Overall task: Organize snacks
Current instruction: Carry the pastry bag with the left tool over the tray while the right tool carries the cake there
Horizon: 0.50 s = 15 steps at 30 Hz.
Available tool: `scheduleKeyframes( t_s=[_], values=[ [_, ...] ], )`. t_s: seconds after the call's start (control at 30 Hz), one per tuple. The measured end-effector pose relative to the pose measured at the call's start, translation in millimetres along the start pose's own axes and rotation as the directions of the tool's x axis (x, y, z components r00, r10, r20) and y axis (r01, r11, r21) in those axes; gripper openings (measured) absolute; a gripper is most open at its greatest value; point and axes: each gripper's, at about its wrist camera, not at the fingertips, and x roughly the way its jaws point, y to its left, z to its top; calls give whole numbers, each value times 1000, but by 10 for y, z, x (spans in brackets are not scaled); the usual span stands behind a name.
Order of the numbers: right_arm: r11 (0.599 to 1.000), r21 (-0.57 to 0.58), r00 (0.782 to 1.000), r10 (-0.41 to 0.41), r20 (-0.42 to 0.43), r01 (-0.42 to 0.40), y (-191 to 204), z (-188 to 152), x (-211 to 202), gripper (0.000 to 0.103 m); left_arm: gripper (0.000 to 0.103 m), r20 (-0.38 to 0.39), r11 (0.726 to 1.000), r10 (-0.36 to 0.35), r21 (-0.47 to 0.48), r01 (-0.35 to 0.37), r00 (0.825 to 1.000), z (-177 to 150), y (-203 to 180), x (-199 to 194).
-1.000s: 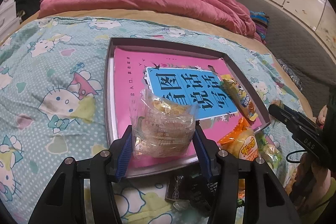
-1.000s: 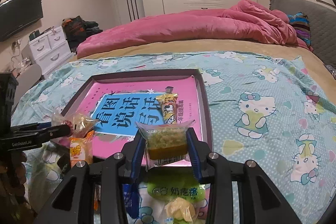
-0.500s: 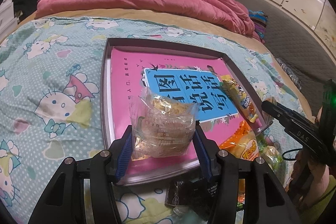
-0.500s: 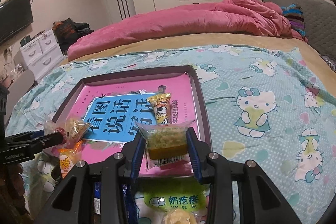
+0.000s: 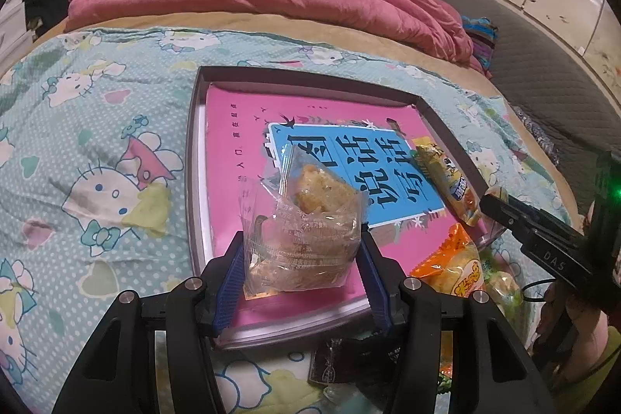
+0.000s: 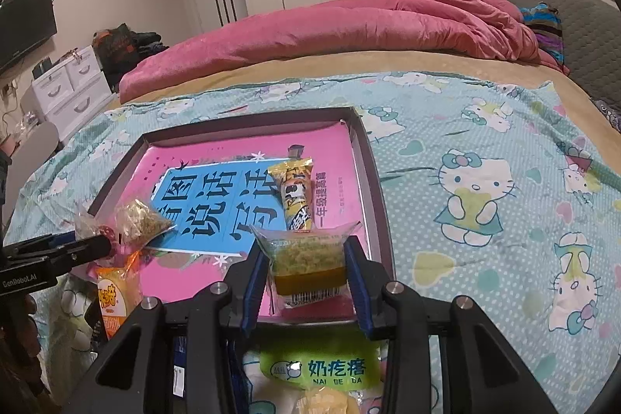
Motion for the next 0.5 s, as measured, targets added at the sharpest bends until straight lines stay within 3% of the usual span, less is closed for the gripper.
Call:
scheduleKeyframes(
  t_s=[0.5],
  values=[
    [1000, 27, 1000, 0, -24, 0, -11, -44, 17, 40, 57, -1, 1000, -7, -5, 7, 1000, 0, -5, -36]
  ],
)
